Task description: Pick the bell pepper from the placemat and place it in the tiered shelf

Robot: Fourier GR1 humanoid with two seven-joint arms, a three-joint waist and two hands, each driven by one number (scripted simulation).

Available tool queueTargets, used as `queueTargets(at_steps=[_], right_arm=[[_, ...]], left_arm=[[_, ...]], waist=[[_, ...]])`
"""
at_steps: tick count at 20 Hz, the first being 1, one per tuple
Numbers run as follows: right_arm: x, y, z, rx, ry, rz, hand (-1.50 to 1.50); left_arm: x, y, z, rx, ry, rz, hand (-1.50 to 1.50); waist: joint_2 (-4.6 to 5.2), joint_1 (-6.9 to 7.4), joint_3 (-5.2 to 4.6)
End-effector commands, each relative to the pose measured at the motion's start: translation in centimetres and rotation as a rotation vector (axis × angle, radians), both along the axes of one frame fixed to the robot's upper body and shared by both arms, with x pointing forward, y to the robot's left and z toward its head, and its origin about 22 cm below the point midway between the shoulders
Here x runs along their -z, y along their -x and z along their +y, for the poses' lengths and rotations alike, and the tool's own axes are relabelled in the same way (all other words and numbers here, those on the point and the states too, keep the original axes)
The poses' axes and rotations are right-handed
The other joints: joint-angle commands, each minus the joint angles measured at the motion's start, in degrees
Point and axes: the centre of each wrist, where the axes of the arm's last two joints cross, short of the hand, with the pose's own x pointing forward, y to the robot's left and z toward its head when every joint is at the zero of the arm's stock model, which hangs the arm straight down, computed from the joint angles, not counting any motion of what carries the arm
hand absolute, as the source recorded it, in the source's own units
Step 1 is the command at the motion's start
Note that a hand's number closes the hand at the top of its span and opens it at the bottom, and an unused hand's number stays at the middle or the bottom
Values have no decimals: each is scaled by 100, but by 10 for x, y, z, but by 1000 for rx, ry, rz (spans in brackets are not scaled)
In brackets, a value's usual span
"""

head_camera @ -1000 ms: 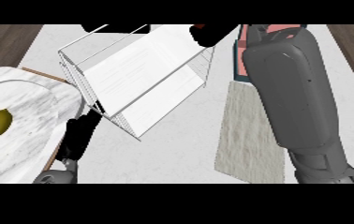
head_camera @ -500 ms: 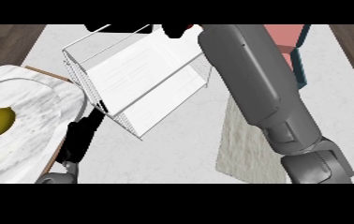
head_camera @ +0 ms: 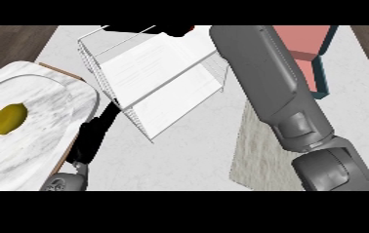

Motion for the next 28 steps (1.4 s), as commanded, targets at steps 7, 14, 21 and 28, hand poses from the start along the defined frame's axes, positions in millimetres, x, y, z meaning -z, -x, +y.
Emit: queueTargets(at_steps=[7, 14, 21, 28], right_arm=[[41, -12, -18, 14, -565, 243, -150], [21, -14, -34, 218, -765, 13, -150], [11, -28, -135, 479, -790, -38, -150], [42, -13, -245, 430, -755, -24, -150]], left_arm=[[-4, -9, -7, 31, 3, -9, 0], [8, 9, 23, -63, -14, 25, 0], [6, 12, 12, -81, 11, 13, 0], [10, 17, 11, -74, 14, 27, 0]], waist=[[152, 109, -3], [76, -274, -3], [46, -430, -1], [45, -468, 1]])
